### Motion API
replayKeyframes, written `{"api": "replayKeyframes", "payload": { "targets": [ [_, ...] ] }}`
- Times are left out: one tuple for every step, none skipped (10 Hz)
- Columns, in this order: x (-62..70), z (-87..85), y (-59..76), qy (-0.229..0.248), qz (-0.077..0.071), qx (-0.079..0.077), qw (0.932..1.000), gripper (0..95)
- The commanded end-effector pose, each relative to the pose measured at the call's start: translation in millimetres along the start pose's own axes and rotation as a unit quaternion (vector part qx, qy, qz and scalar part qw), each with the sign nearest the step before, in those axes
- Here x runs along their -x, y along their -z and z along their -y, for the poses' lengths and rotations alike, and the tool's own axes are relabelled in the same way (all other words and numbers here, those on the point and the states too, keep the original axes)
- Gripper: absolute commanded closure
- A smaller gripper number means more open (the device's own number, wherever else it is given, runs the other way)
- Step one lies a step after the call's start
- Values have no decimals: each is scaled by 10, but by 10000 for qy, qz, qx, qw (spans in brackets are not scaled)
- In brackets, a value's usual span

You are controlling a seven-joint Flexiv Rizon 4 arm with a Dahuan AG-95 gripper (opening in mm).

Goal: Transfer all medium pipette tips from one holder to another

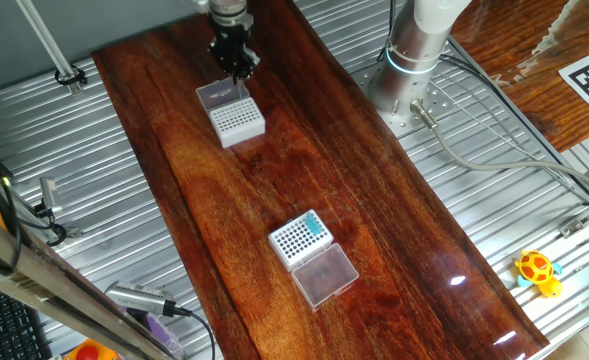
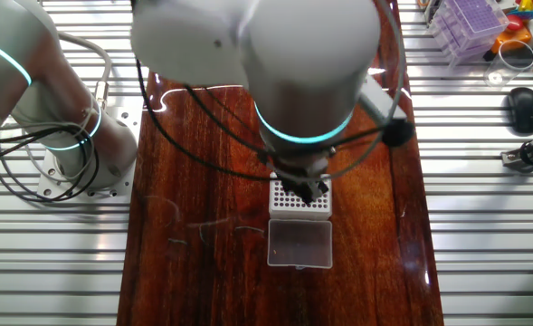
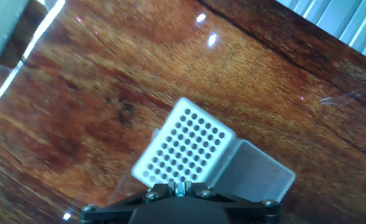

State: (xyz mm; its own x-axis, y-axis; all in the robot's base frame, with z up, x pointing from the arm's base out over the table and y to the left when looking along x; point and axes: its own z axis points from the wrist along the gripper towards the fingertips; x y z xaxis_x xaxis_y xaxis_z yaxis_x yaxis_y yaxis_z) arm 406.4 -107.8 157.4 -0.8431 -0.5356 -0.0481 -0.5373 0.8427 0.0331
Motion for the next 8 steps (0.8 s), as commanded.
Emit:
{"api": "replayKeyframes", "payload": {
  "targets": [
    [300, -392, -26, -432, 23, 21, 9991, 950],
    [433, -596, -69, -630, 58, 35, 9980, 950],
    [573, -852, -110, -896, 77, 35, 9959, 950],
    [666, -1049, -142, -1090, 66, -3, 9940, 950],
    [731, -1221, -173, -1266, 47, -64, 9919, 950],
    [747, -1302, -191, -1330, 59, -50, 9911, 950],
    [749, -1404, -213, -1424, 76, -17, 9898, 950],
    [759, -1422, -208, -1450, 88, 17, 9894, 950]
  ]
}}
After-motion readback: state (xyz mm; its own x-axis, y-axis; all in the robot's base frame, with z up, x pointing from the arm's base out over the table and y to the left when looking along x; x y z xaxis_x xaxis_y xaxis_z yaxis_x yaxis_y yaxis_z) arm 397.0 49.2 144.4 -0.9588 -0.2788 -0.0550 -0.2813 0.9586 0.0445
